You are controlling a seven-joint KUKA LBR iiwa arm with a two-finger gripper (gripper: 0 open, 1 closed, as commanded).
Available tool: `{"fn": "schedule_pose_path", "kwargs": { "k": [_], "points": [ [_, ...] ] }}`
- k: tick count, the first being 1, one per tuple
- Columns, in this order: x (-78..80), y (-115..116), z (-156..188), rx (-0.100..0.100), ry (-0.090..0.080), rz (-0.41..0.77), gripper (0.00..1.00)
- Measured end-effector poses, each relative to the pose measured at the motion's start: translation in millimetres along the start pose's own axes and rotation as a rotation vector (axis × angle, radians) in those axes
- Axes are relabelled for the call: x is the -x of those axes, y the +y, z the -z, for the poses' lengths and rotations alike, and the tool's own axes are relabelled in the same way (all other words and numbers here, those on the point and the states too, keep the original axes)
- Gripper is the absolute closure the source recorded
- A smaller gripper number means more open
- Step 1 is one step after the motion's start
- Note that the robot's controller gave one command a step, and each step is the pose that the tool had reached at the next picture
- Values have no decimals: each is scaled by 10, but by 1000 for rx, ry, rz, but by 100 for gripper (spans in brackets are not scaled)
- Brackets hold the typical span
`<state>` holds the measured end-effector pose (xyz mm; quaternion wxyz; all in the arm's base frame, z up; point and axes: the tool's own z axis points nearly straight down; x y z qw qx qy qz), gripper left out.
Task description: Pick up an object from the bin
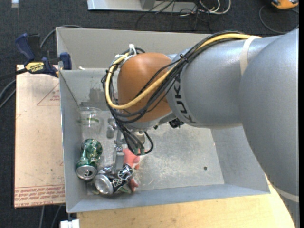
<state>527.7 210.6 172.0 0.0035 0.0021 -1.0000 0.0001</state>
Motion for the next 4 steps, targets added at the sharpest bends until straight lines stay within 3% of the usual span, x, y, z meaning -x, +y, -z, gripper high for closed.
{"fn": "schedule_pose_path", "kwargs": {
  "k": [1,2,3,4],
  "points": [
    [21,-13,43,1,-7,-5,0],
    [-402,-244,-567,1,2,393,0],
    [-412,-244,-547,1,-4,340,0],
    [-370,-380,-666,2,2,569,0]
  ]
}}
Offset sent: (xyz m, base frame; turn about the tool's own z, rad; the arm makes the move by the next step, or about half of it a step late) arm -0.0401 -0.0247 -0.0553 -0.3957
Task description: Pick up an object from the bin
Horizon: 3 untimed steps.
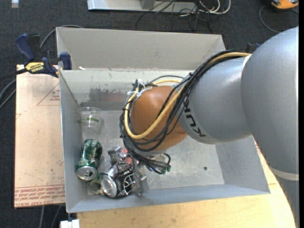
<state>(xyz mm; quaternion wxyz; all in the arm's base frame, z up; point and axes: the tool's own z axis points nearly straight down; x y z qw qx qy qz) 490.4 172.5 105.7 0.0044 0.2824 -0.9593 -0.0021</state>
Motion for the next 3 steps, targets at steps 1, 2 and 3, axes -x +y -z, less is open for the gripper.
{"fn": "schedule_pose_path", "kwargs": {
  "k": [1,2,3],
  "points": [
    [-8,-69,-336,-6,-21,-76,0],
    [29,-144,-327,-4,-18,141,100],
    [29,-144,-328,-4,-18,140,100]
  ]
}}
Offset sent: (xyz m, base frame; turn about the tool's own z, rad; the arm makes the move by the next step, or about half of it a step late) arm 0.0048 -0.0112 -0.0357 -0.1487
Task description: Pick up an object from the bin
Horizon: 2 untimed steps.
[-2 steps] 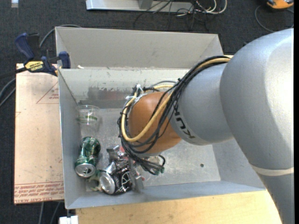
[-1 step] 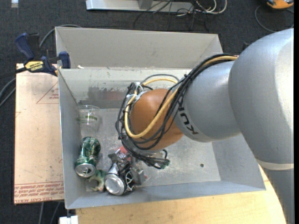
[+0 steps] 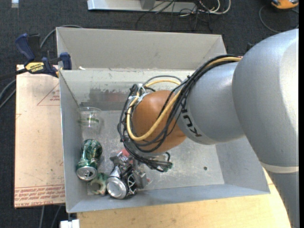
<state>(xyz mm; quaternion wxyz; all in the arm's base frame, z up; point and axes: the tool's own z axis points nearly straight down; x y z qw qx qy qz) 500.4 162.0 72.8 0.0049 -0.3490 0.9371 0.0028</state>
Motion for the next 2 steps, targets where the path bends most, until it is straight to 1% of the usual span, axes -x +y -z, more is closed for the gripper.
{"fn": "schedule_pose_path", "kwargs": {
  "k": [1,2],
  "points": [
    [-4,1,22,0,1,0,100],
    [-22,14,182,4,9,0,100]
  ]
}}
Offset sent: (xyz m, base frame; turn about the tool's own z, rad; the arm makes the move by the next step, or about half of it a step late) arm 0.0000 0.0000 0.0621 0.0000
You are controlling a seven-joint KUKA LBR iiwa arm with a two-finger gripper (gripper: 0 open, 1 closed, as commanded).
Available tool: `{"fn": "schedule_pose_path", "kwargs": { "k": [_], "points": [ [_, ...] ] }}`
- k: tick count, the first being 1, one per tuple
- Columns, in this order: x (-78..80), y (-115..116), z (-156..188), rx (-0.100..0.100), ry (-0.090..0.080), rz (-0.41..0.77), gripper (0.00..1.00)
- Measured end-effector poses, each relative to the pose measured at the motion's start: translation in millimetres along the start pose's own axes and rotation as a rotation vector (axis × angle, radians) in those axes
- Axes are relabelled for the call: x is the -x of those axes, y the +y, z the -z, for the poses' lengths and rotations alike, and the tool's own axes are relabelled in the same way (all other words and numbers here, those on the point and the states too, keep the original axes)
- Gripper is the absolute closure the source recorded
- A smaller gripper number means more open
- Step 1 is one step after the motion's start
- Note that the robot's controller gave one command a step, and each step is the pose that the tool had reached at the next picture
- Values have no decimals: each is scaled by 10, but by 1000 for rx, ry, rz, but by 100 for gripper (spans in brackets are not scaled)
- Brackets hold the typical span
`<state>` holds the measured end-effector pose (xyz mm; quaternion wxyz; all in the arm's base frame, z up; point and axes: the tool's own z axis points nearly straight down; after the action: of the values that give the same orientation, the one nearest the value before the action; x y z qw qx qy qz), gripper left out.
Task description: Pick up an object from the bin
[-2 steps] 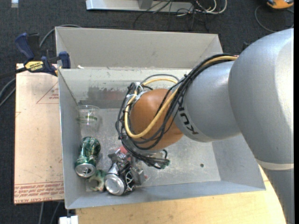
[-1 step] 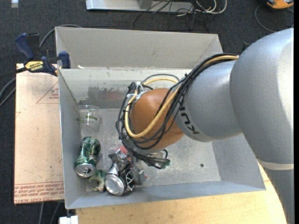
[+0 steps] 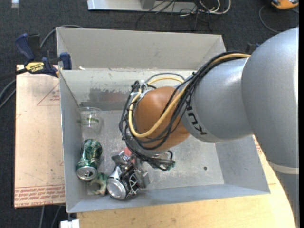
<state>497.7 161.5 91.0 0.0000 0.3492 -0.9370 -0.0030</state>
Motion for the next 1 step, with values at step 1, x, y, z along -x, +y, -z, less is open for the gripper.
{"fn": "schedule_pose_path", "kwargs": {
  "k": [1],
  "points": [
    [0,7,169,0,0,1,100]
  ]
}}
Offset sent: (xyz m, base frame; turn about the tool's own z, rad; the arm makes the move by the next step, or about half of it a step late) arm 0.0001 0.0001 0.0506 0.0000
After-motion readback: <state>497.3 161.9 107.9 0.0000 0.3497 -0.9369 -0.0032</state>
